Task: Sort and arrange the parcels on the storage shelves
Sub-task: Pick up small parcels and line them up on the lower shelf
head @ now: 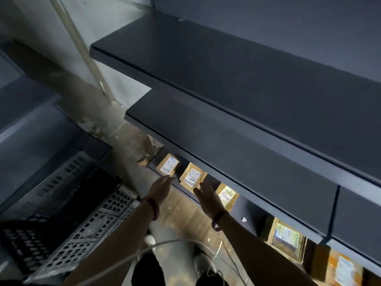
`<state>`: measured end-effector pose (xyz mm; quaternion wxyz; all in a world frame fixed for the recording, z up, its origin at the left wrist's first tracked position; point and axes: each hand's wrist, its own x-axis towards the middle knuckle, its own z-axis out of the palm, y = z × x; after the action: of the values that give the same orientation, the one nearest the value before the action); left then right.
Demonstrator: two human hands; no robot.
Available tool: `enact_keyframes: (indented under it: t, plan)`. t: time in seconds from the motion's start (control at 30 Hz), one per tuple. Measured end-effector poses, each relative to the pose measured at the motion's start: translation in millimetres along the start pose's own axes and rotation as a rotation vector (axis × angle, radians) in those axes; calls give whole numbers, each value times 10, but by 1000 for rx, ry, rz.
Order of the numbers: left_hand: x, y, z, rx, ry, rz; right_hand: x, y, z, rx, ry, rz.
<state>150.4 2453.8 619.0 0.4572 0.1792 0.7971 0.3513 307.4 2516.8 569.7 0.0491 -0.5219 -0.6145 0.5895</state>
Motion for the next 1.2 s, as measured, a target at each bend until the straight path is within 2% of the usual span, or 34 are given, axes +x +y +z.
enact_keyframes:
  t: [0.17,0.37,0.67,0.77,0.9,1.07,1.2]
  plan:
    - [917,-461,-299,12,-98,-35,501,199,657,78,107,91]
    - [2140,-1303,-266,4,-106,0,1548,751,1459,64,157,142]
    - [4228,-2763,216,-39,49,70,3620,2050,2354,86,121,31]
    - [4795,-2982,329,-25,114,117,4222,2341,2525,86,122,0]
    - [5304,-3148,352,-199,173,114,4780,2541,2620,129,127,-21]
    - [5791,-3193,386,-140,208,160,5148,2541,2700,186,81,8]
    - [5921,-3241,451,-116,176,145,5231,2490,2803,204,67,2]
